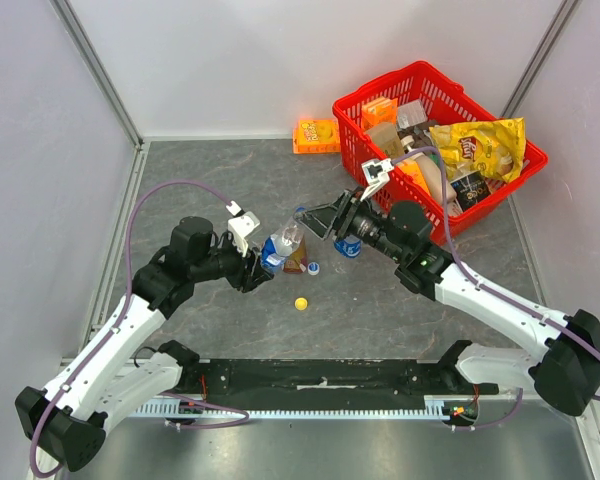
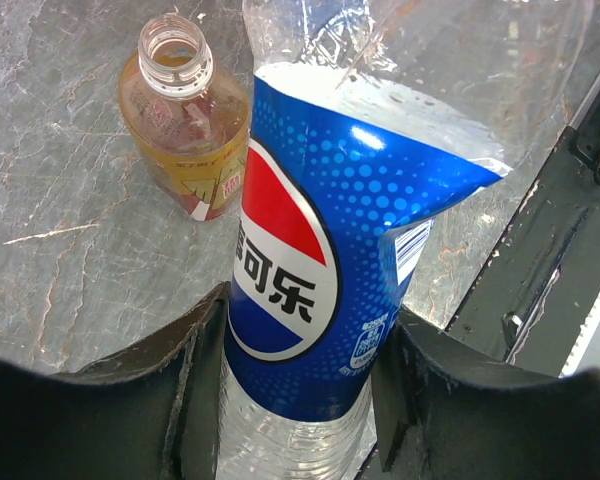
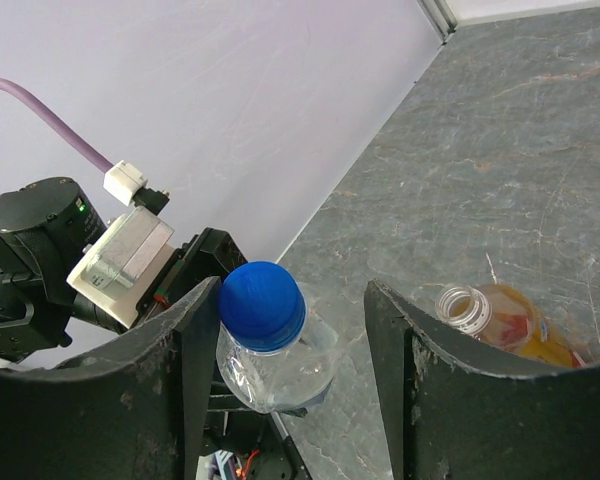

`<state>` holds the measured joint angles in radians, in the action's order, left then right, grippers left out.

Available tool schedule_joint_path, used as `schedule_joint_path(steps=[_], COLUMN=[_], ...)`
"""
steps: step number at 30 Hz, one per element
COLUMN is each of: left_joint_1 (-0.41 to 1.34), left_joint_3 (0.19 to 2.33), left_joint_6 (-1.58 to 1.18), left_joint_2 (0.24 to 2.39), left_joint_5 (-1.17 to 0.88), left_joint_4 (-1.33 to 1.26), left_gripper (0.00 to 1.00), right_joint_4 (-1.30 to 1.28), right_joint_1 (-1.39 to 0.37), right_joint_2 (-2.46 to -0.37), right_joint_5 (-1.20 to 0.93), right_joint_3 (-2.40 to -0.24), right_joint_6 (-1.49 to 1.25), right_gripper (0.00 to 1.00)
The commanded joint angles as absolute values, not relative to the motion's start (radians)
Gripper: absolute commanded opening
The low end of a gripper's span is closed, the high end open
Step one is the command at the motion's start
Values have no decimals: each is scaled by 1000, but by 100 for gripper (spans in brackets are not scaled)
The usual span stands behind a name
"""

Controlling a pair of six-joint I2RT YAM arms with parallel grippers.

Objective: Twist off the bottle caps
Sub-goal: Unscrew the bottle cap from the plastic bottle.

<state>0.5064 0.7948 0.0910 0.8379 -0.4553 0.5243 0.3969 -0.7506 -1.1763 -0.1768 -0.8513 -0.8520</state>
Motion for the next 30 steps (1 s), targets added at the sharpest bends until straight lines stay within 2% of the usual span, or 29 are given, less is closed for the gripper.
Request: schedule_joint_path(steps=[1, 6, 15, 24, 25, 30], left_joint_1=[511, 509, 509, 511, 511, 511], left_joint_3=[787, 787, 787, 792, 793, 802], left_joint_6=[69, 67, 68, 69, 69, 66], left_joint_2=[838, 839, 841, 847, 848, 854], left_joint_5=[-483, -491, -494, -492, -494, -517], left_joint_4=[488, 486, 486, 491, 492, 494], left_gripper=[23, 23, 23, 23, 23, 22], right_joint_4=[451, 457, 440, 414, 414, 417], right_joint_1=[-755, -755, -755, -756, -756, -756], right_joint_2=[-1157, -1170, -1198, -1210, -1210, -1215], right_joint_5=[-149, -161, -166, -199, -204, -212], right_joint_3=[-853, -861, -879, -893, -894, -893], right_joint_6=[-844, -848, -847, -822, -819, -810], right_gripper=[65, 62, 48, 44, 40, 9])
